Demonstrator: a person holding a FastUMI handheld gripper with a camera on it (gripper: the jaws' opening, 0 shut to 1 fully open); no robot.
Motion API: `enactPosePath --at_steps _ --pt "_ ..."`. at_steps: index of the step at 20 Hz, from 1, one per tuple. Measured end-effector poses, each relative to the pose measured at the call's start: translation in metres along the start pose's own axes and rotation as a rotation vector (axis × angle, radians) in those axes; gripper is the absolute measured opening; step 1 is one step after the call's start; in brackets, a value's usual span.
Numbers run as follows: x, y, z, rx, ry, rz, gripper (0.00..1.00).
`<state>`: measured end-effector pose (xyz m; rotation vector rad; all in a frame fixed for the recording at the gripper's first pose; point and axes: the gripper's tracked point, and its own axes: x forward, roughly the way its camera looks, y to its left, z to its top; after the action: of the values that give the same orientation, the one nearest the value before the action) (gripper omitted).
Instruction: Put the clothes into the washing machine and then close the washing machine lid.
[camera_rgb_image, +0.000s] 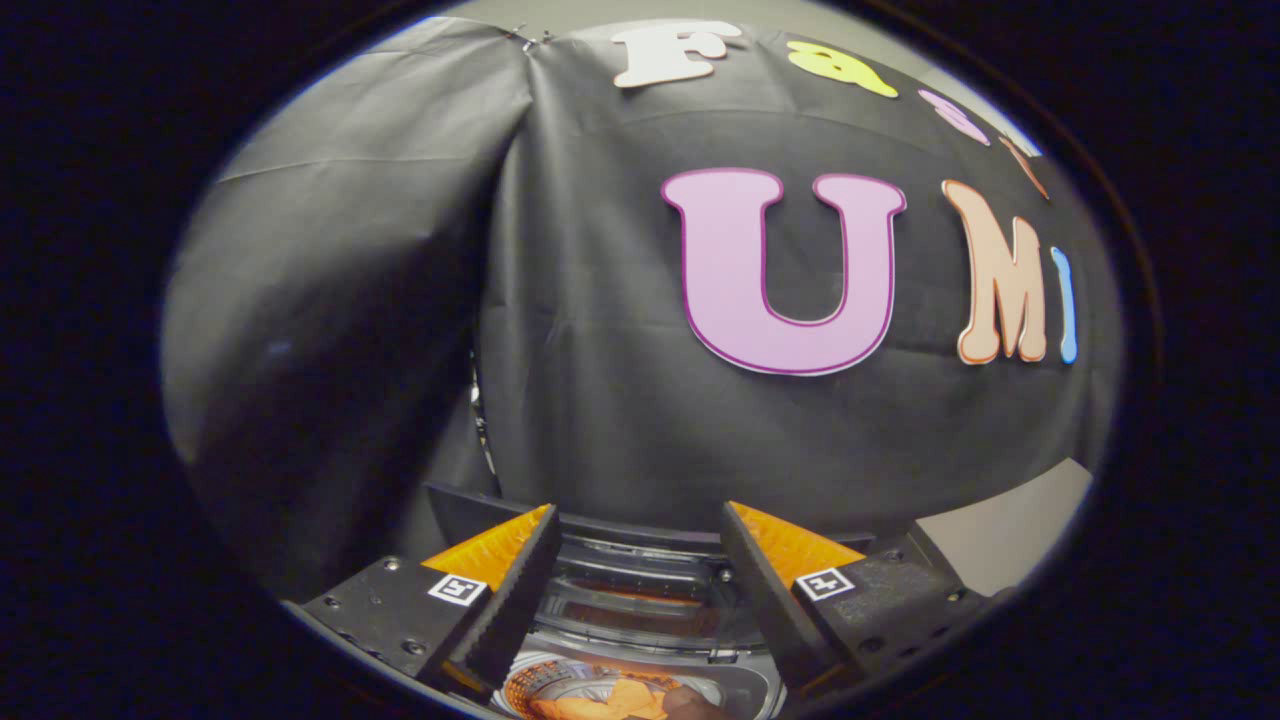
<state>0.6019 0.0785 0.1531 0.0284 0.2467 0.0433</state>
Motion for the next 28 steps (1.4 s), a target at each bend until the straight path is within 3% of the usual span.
enactPosePath --at_steps 8,11,12,28 --pt "0.076 -0.021 -0.024 0.023 0.092 -0.117 0.97" --pt "0.085 -0.023 -0.032 0.117 0.146 -0.137 0.97" --pt "0.084 -0.027 -0.036 0.094 0.151 -0.151 0.97" --pt "0.085 -0.025 -0.037 0.088 0.153 -0.11 0.98"
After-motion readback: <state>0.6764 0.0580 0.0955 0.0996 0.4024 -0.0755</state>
